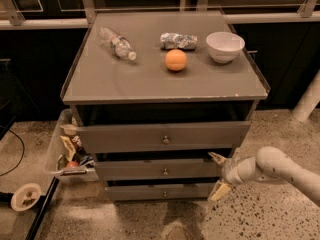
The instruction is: Close middle drawer
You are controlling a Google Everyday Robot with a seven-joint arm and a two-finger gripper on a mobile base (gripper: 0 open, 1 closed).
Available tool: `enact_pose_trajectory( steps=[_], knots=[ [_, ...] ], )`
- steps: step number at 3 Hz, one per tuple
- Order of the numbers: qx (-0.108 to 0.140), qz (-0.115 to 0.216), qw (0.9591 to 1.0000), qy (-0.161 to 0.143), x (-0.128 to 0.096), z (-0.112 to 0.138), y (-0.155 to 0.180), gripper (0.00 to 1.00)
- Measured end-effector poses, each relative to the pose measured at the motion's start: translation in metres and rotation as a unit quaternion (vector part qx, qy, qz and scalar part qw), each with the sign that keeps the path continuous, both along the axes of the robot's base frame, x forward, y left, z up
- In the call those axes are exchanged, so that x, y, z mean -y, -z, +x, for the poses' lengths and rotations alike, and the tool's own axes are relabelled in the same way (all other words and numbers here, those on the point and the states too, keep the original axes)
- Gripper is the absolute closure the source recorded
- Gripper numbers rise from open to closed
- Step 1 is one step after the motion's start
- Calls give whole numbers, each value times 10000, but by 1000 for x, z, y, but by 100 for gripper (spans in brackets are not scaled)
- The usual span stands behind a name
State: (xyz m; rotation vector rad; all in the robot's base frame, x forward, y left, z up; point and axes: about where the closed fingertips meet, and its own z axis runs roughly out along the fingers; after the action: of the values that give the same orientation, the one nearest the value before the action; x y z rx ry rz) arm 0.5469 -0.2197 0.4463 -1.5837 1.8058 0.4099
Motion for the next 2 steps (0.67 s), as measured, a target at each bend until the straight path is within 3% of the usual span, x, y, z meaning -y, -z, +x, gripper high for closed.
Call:
enact_pose_trajectory(
  steps=[2],
  knots=[
    [-145,21,9998,-167,25,-70,-47,0]
  ],
)
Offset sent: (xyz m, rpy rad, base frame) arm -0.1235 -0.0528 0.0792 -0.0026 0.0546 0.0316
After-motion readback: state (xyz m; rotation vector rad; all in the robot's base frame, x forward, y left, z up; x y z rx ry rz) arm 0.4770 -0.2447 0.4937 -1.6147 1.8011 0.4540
